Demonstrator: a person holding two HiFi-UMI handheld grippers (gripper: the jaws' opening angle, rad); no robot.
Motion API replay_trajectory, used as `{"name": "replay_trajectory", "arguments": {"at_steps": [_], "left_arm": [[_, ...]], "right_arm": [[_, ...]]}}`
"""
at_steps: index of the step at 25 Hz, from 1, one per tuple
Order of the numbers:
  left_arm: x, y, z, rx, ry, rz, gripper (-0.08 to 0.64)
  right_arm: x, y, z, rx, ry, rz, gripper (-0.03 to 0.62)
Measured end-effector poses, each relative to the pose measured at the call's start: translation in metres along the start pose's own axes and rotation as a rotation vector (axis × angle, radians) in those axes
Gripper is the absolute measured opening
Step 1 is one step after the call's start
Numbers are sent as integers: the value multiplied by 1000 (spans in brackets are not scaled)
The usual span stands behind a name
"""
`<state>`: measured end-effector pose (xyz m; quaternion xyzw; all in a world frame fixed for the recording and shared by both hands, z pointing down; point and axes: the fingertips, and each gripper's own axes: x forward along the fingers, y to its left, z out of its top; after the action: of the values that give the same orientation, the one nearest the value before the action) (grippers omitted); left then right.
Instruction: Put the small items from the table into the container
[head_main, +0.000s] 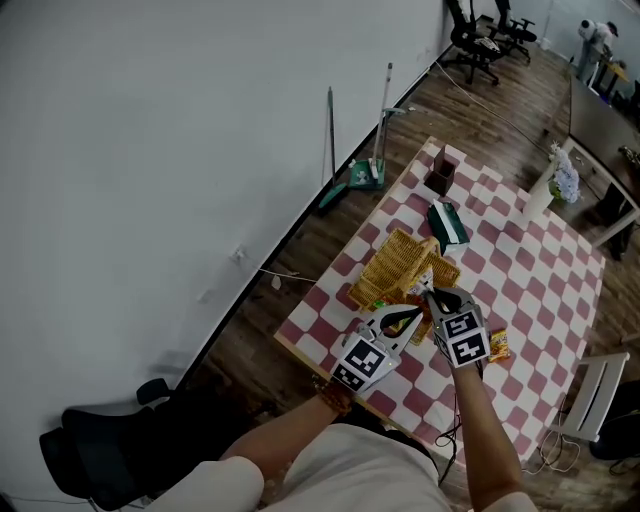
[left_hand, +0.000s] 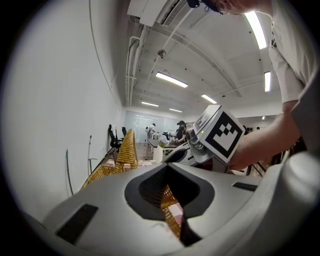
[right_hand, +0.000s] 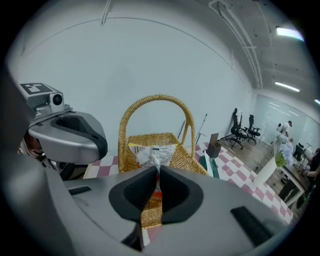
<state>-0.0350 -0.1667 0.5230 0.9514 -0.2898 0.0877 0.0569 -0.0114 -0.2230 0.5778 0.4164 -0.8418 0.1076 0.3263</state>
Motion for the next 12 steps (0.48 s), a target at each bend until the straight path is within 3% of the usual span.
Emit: {"name": "replay_trajectory", "arguments": {"at_steps": [12], "left_arm": [[10, 9, -22, -20, 52, 14, 12]], "right_arm": [[24, 7, -11, -74, 97, 24, 43]]}}
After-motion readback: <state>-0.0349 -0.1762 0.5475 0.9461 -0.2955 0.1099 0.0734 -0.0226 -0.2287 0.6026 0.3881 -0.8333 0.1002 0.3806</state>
